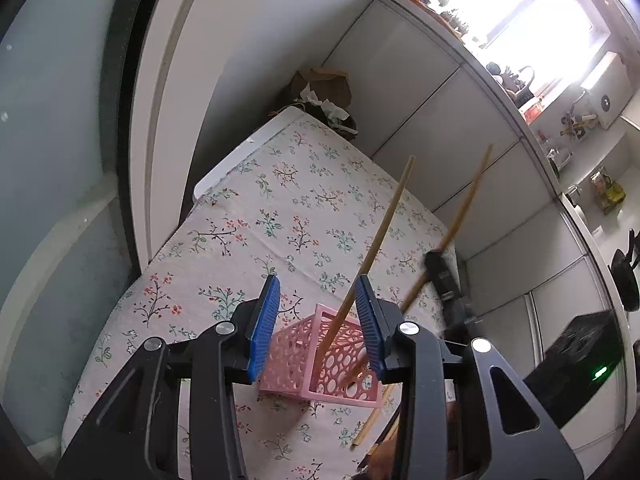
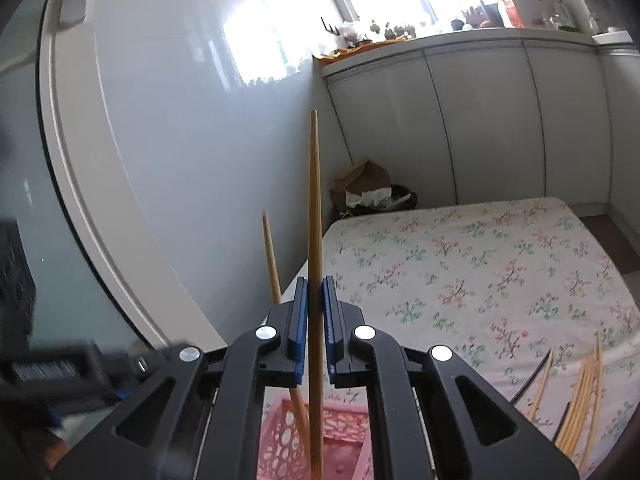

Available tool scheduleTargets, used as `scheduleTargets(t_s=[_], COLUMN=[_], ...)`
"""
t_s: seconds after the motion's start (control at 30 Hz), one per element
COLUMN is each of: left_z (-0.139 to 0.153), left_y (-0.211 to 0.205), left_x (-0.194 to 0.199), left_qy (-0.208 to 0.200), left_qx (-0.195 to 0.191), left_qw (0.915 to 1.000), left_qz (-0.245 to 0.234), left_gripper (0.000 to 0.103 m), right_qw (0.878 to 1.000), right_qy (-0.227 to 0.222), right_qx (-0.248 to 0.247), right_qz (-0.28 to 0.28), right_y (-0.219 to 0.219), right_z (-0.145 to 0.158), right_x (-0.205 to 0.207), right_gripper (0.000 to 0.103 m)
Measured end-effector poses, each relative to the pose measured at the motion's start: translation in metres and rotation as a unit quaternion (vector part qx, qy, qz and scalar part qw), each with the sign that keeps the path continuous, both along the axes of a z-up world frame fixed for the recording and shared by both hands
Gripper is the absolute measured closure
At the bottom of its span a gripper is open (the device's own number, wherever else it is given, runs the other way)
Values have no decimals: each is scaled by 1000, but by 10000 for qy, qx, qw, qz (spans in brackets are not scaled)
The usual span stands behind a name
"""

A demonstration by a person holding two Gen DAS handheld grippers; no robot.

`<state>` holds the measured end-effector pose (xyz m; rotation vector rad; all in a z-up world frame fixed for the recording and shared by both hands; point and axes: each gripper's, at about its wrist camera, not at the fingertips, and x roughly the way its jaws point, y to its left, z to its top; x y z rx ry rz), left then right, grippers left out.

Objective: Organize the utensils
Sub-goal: 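Lower both held chopsticks into the pink holder and open both tools, then return both tools to the pile and grasp a chopstick with each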

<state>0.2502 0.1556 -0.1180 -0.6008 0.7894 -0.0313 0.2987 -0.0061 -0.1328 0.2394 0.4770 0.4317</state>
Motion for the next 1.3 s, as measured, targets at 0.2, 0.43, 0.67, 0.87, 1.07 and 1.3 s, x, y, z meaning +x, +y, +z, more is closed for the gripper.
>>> scheduleTargets(t_s=[0.2,0.43,0.67,0.87,1.07,1.3], left_z=[1,4,14,22,7,-36], left_y=[-4,-10,-28,-77,-145,-220], left_x=[0,1,0,-1,8,31], left_qy=[-13,-57,-226,-417,-216,343], left_qx=[65,144,395,811,1314,2151], left_qw=[9999,9997,9977,9887,9716,9383], left_qz=[-80,-162,-503,-1186,-1956,-2688], left_gripper=[66,66,66,63,62,62], right_qw=[9970,9937,9942,9832,9545,9309], right_qy=[-160,572,893,1564,2624,3371], right_qx=[-602,-708,-605,-678,-349,-142], right_qz=[462,658,38,-659,-1375,-1401], right_y=[14,3,-61,-154,-232,-256], right_z=[-20,-30,11,38,-4,-31], right_x=[-15,-17,-15,-16,-14,-13], right_gripper=[92,59,47,39,39,40])
